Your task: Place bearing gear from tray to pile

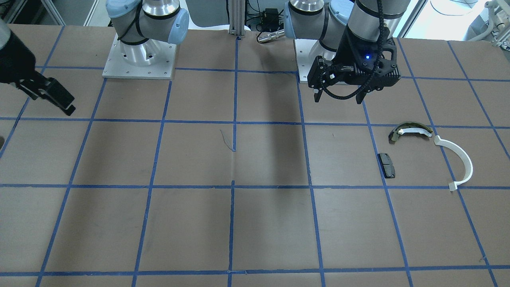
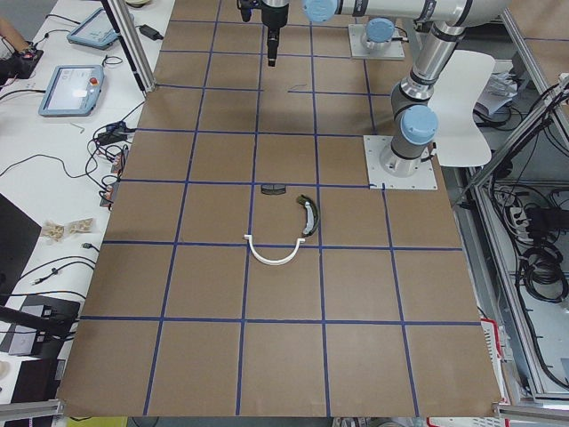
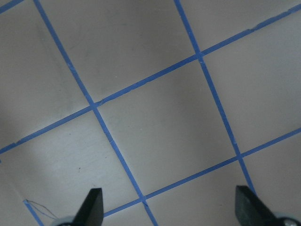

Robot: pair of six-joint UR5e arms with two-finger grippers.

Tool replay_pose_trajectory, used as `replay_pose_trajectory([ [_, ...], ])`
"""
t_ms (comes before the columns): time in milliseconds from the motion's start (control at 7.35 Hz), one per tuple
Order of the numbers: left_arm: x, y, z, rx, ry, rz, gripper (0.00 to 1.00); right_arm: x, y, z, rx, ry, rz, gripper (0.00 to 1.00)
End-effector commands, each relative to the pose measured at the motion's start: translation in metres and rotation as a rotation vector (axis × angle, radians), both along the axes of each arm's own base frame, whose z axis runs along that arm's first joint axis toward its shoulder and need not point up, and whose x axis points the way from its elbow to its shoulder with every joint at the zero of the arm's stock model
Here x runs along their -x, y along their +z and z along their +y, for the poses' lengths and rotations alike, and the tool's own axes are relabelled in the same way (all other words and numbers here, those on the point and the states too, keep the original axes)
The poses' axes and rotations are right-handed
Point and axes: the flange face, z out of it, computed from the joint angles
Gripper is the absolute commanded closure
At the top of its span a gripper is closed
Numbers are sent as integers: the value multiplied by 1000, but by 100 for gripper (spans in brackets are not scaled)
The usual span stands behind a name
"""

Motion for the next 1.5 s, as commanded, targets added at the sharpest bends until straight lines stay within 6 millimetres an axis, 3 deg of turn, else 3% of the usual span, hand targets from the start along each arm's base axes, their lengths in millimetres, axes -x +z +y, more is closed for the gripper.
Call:
replay_pose_trajectory([
  [0, 0, 0, 0, 0, 0, -1, 0, 103, -16, 1, -12, 4, -11, 0],
  [545, 0, 0, 0, 0, 0, 0, 0, 259, -72, -3, 5, 199, 37, 0],
  [817, 0, 0, 0, 0, 0, 3, 0, 321, -114, -13, 39, 234, 85, 0],
  [953, 0, 0, 1, 0, 0, 3, 0, 345, -132, -9, 31, 231, 72, 0],
  [1361, 0, -1, 1, -2, 0, 3, 0, 419, -208, -37, 19, 231, 120, 0],
])
